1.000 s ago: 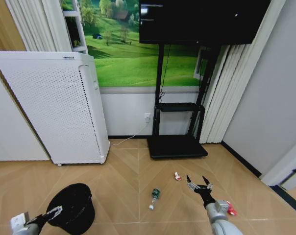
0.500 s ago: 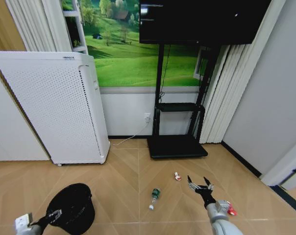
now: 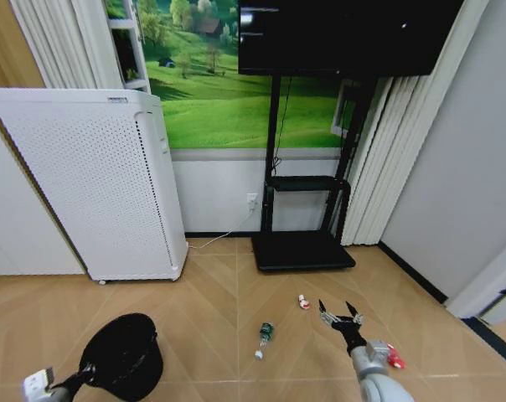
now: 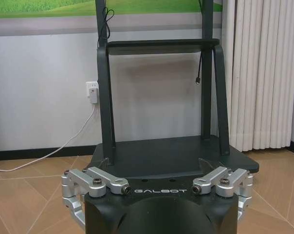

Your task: Pick up the trash bin and place the garbage on the floor into it.

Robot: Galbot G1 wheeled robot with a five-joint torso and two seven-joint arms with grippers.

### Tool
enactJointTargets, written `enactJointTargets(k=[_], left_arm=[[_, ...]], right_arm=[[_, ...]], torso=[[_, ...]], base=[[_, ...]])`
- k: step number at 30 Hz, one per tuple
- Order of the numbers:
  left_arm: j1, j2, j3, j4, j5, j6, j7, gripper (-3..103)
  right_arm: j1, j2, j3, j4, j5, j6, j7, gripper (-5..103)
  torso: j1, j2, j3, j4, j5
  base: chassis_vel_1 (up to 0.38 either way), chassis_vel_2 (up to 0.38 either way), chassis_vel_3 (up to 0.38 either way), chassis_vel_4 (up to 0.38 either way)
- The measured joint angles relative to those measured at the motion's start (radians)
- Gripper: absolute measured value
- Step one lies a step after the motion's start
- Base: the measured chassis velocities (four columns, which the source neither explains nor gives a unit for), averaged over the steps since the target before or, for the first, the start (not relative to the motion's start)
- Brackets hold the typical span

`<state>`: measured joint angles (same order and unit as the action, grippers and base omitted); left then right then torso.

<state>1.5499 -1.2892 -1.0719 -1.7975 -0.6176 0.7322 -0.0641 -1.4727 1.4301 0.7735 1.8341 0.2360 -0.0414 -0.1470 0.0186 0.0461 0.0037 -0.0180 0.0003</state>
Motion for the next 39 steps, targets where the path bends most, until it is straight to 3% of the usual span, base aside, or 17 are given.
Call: enactJointTargets(k=[7,8,11,14,20,23,25,28,30,31,33,39], left_arm=[[-0.026,0.005,0.017,0.013,0.019,-0.038,0.016,6],[-0.050,0.010,0.031,0.021,0.046,-0.092,0.033,6],[-0.088,0.026,0.055,0.021,0.073,-0.176,0.063,4],[-0.101,0.033,0.063,0.021,0.081,-0.205,0.075,4],[-0.181,0.095,0.122,-0.005,0.106,-0.361,0.127,4],[-0.198,0.106,0.135,-0.018,0.111,-0.385,0.132,4],[-0.230,0.127,0.157,-0.039,0.120,-0.425,0.140,4],[-0.243,0.135,0.165,-0.049,0.123,-0.432,0.142,4],[-0.257,0.151,0.176,-0.072,0.127,-0.437,0.143,4],[-0.257,0.151,0.176,-0.072,0.127,-0.437,0.143,4],[-0.255,0.158,0.182,-0.097,0.127,-0.437,0.143,4],[-0.233,0.160,0.186,-0.130,0.127,-0.435,0.142,4]], right_arm=[[0.000,-0.001,0.000,0.001,-0.001,-0.001,0.000,100],[0.000,-0.001,-0.001,0.001,-0.002,-0.001,0.000,100],[0.000,0.000,-0.001,0.002,-0.003,-0.002,0.000,100],[-0.001,0.001,-0.001,0.002,-0.003,-0.002,0.000,100],[-0.002,0.008,-0.011,0.002,-0.009,-0.007,0.002,100],[0.000,0.010,-0.019,0.001,-0.015,-0.013,0.004,100],[0.006,0.007,-0.048,0.001,0.004,-0.048,0.007,100],[0.013,0.002,-0.069,0.001,0.028,-0.071,0.013,100],[0.029,-0.020,-0.122,0.005,0.132,-0.153,0.038,100],[0.029,-0.020,-0.122,0.005,0.132,-0.153,0.038,100],[0.042,-0.057,-0.182,0.014,0.249,-0.256,0.052,100],[0.071,-0.097,-0.283,-0.014,0.305,-0.373,0.124,100]], torso=[[0.000,0.000,0.000,0.0005,-0.0008],[0.000,0.000,0.000,0.0002,-0.0012],[0.000,0.000,0.000,0.0003,-0.0010],[0.000,0.000,0.000,0.0005,-0.0007],[0.000,0.000,0.000,0.0003,-0.0003],[0.000,0.000,0.000,0.0002,-0.0003],[0.000,0.000,0.000,0.0000,-0.0003],[0.000,0.000,0.000,0.0002,-0.0003],[0.000,0.000,0.000,0.0003,-0.0001],[0.000,0.000,0.000,0.0003,-0.0001],[0.000,0.000,0.000,0.0004,-0.0005],[0.000,0.000,0.000,0.0004,-0.0005]], base=[[0.000,0.000,0.000,0.000],[0.000,0.000,0.000,0.000],[0.000,0.000,0.000,0.000],[0.000,0.000,0.000,0.000],[0.000,0.000,0.000,0.000],[0.000,0.000,0.000,0.000],[0.000,0.000,0.000,0.000],[0.000,0.000,0.000,0.000],[0.000,0.000,0.000,0.000],[0.000,0.000,0.000,0.000],[0.000,0.000,0.000,0.000],[0.000,0.000,0.000,0.000]])
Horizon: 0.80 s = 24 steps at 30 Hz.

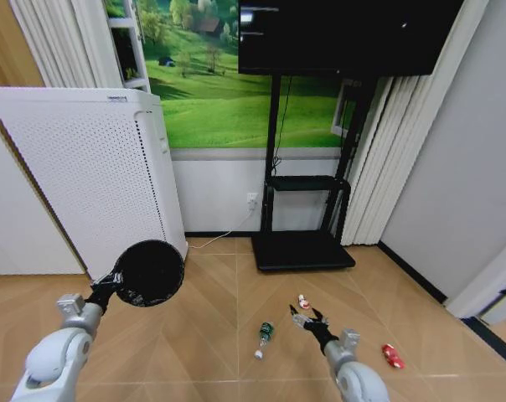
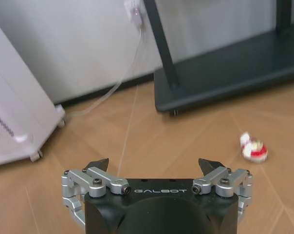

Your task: Pick up the trash bin and place the garbage on the floor into it.

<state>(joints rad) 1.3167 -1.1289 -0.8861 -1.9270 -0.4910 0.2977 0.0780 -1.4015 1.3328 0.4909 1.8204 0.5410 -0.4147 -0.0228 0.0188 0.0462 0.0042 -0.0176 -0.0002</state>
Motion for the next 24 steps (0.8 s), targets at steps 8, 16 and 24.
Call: enactJointTargets(k=[8,16,24], left_arm=[[0.026,-0.008,0.010,-0.033,0.008,0.007,-0.006,4],[0.045,-0.006,0.010,-0.046,0.010,0.011,-0.012,4],[0.063,-0.006,0.005,-0.065,0.007,0.020,-0.016,4]], right_arm=[[0.155,0.058,-0.169,-0.189,-0.015,-0.101,0.171,100],[0.271,0.113,-0.232,-0.370,-0.027,-0.108,0.248,100],[0.347,0.177,-0.243,-0.558,-0.127,-0.074,0.320,100]], torso=[[0.000,0.000,0.000,0.0001,0.0002],[0.000,0.000,0.000,0.0000,-0.0001],[0.000,0.000,0.000,-0.0002,0.0001]], base=[[0.000,0.000,0.000,0.000],[0.000,0.000,0.000,0.000],[0.000,0.000,0.000,0.000]])
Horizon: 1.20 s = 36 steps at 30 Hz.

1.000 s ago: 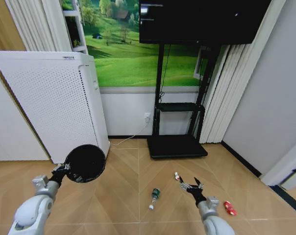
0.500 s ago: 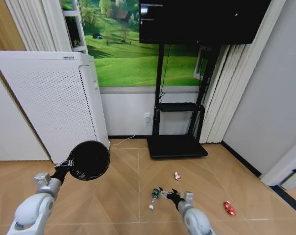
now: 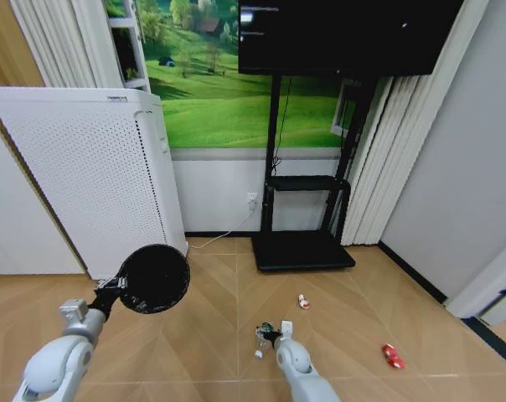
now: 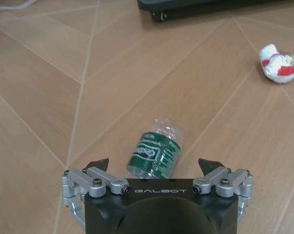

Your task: Pick up the trash bin and place the garbage on the floor into it.

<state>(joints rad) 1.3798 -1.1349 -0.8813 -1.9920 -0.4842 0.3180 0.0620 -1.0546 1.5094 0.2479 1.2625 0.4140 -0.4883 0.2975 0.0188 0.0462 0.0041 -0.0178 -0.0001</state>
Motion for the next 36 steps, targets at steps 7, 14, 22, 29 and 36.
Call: enactJointTargets(k=[7,14,22,29,36], left_arm=[[0.011,-0.003,-0.008,-0.014,-0.007,0.011,-0.009,4],[0.038,-0.009,-0.026,-0.028,-0.008,0.011,-0.009,4],[0.057,-0.009,-0.040,-0.056,-0.018,0.011,-0.008,4],[0.068,-0.009,-0.043,-0.078,-0.025,0.018,-0.009,4],[0.074,-0.011,-0.044,-0.088,-0.029,0.021,-0.010,4]], right_arm=[[0.027,0.037,0.008,-0.095,-0.019,0.021,0.034,100],[0.063,0.087,0.014,-0.194,-0.048,0.069,0.040,100],[0.094,0.098,0.014,-0.290,-0.131,0.121,0.037,95],[0.100,0.102,0.013,-0.328,-0.156,0.158,0.027,68],[0.092,0.091,0.016,-0.326,-0.161,0.179,0.024,44]], torso=[[0.000,0.000,0.000,-0.0001,0.0000],[0.000,0.000,0.000,0.0002,0.0000],[0.000,0.000,0.000,0.0000,0.0001],[0.000,0.000,0.000,0.0001,0.0001],[0.000,0.000,0.000,0.0001,0.0001]], base=[[0.000,0.000,0.000,0.000],[0.000,0.000,0.000,0.000],[0.000,0.000,0.000,0.000],[0.000,0.000,0.000,0.000],[0.000,0.000,0.000,0.000]])
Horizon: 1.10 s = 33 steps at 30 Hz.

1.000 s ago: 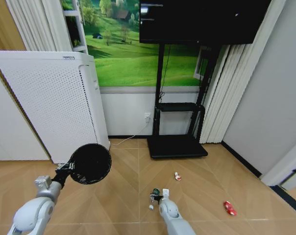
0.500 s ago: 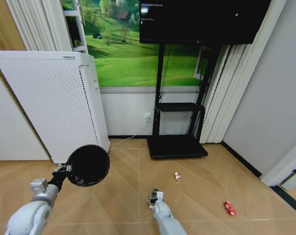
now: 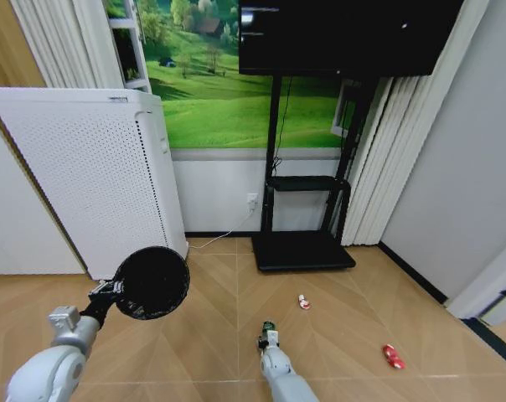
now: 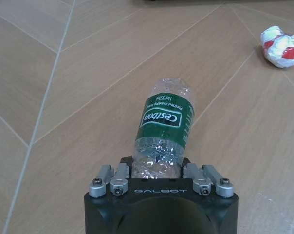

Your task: Pick up the trash bin and place the garbage on the floor into it.

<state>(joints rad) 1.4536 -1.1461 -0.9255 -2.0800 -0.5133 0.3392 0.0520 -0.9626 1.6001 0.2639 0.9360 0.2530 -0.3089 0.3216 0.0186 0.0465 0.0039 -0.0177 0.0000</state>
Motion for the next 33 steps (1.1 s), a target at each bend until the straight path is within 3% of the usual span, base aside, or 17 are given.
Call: enactJointTargets(k=[8,12,15,18,21,24,26,27,29,33], left_arm=[[-0.008,0.002,0.019,0.014,0.002,0.000,0.007,4],[-0.042,0.022,0.059,0.041,0.006,0.000,0.019,4],[-0.118,0.065,0.139,0.098,0.016,-0.007,0.025,4],[-0.148,0.081,0.167,0.120,0.017,-0.011,0.032,4],[-0.241,0.115,0.261,0.204,0.029,-0.029,0.056,4],[-0.290,0.123,0.315,0.253,0.039,-0.040,0.071,4],[-0.362,0.128,0.396,0.322,0.050,-0.051,0.080,4],[-0.362,0.128,0.396,0.322,0.050,-0.051,0.080,4],[-0.430,0.116,0.475,0.383,0.057,-0.057,0.084,4],[-0.508,0.082,0.554,0.444,0.071,-0.065,0.086,4]], right_arm=[[-0.036,-0.040,0.028,0.050,-0.002,0.013,-0.006,30],[-0.065,-0.106,0.052,0.134,0.012,0.028,-0.070,29],[-0.091,-0.228,0.025,0.201,0.007,0.142,-0.251,29],[-0.088,-0.263,0.015,0.212,0.011,0.178,-0.300,29],[-0.065,-0.339,0.006,0.223,0.027,0.240,-0.374,29],[-0.057,-0.390,0.008,0.259,0.070,0.244,-0.388,29],[-0.066,-0.487,0.047,0.365,0.130,0.229,-0.410,29],[-0.066,-0.487,0.047,0.365,0.130,0.229,-0.410,29],[-0.098,-0.570,0.111,0.483,0.193,0.195,-0.428,29],[-0.149,-0.626,0.186,0.600,0.231,0.181,-0.443,29]], torso=[[0.000,0.000,0.000,0.0001,0.0001],[0.000,0.000,0.000,-0.0002,0.0003],[0.000,0.000,0.000,-0.0005,0.0003],[0.000,0.000,0.000,-0.0003,0.0002],[0.000,0.000,0.000,0.0001,0.0007],[0.000,0.000,0.000,0.0004,0.0005],[0.000,0.000,0.000,0.0001,0.0004],[0.000,0.000,0.000,0.0001,0.0004],[0.000,0.000,0.000,-0.0003,-0.0002],[0.000,0.000,0.000,-0.0004,0.0000]], base=[[0.000,0.000,0.000,0.000],[0.000,0.000,0.000,0.000],[0.000,0.000,0.000,0.000],[0.000,0.000,0.000,0.000],[0.000,0.000,0.000,0.000],[0.000,0.000,0.000,0.000],[0.000,0.000,0.000,0.000],[0.000,0.000,0.000,0.000],[0.000,0.000,0.000,0.000],[0.000,0.000,0.000,0.000]])
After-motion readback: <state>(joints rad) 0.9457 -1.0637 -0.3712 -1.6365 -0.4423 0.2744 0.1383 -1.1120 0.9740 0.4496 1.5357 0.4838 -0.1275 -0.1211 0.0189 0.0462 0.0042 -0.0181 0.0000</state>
